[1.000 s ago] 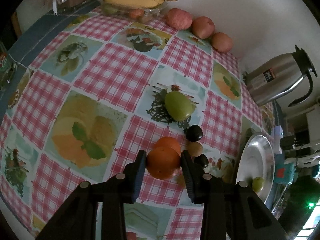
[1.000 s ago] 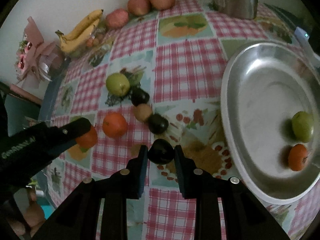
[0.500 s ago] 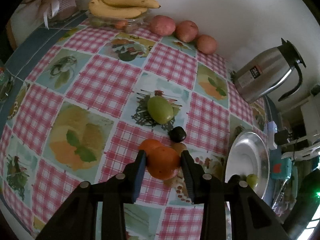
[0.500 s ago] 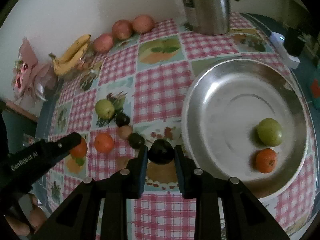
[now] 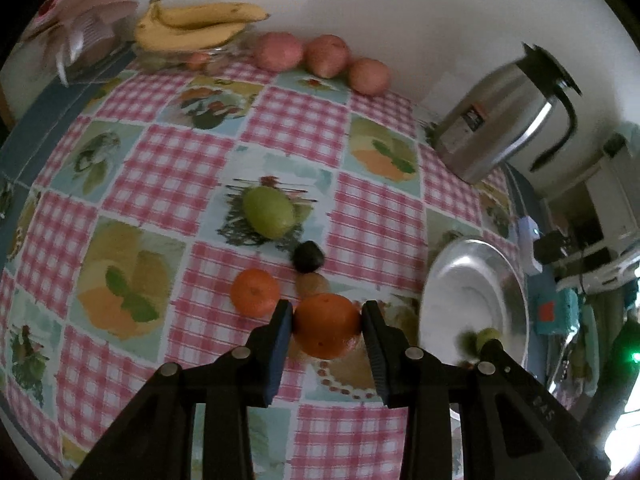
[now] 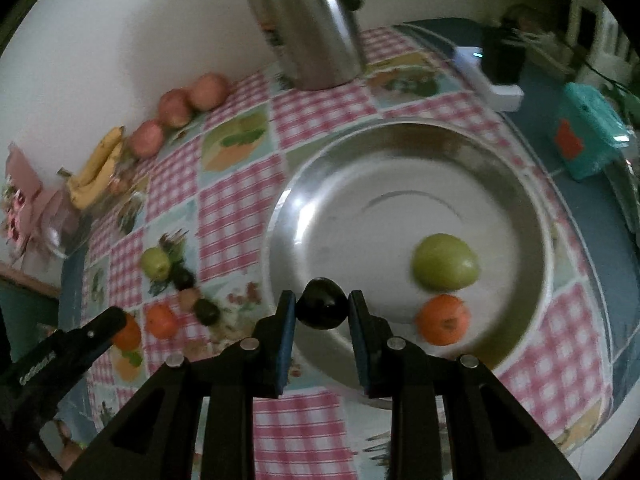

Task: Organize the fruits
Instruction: 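Carry the held orange and dark plum over the steel plate with both tools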

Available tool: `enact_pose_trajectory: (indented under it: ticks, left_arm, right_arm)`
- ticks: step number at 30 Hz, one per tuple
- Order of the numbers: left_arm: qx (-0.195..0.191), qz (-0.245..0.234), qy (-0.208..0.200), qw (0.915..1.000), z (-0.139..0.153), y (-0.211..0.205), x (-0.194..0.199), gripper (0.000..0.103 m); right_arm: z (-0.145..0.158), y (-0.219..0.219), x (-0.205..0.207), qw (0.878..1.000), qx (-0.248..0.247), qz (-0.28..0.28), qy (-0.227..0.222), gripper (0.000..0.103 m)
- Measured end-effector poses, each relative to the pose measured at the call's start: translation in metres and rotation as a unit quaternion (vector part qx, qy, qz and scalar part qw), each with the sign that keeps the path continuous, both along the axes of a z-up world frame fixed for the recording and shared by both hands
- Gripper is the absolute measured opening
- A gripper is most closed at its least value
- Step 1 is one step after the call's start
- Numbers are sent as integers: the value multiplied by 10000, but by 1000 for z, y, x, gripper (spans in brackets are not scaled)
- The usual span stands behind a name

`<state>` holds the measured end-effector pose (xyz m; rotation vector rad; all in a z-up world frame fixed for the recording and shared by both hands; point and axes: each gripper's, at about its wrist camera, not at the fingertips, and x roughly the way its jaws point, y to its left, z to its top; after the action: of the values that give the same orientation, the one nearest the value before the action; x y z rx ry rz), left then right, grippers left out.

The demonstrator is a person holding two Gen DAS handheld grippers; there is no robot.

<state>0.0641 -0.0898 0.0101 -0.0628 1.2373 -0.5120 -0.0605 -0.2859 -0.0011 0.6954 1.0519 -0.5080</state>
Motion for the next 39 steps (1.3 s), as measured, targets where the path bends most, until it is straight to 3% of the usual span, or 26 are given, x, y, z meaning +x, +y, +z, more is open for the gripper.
enact_pose_trajectory:
  ticks: [8, 18, 39]
  left_arm:
    - [35, -778, -204, 9968, 6, -49, -35, 38]
    - [182, -1699, -521, 9839, 1, -106, -85, 38]
    - [32, -1684, -323, 9852, -33, -118, -75, 38]
  right_arm:
    - [-1, -22, -24, 9990, 132, -423, -50, 28]
    - [4, -40, -44, 9973, 102, -712, -128, 28]
    - [-11, -45, -45, 9969, 381, -695, -12, 28]
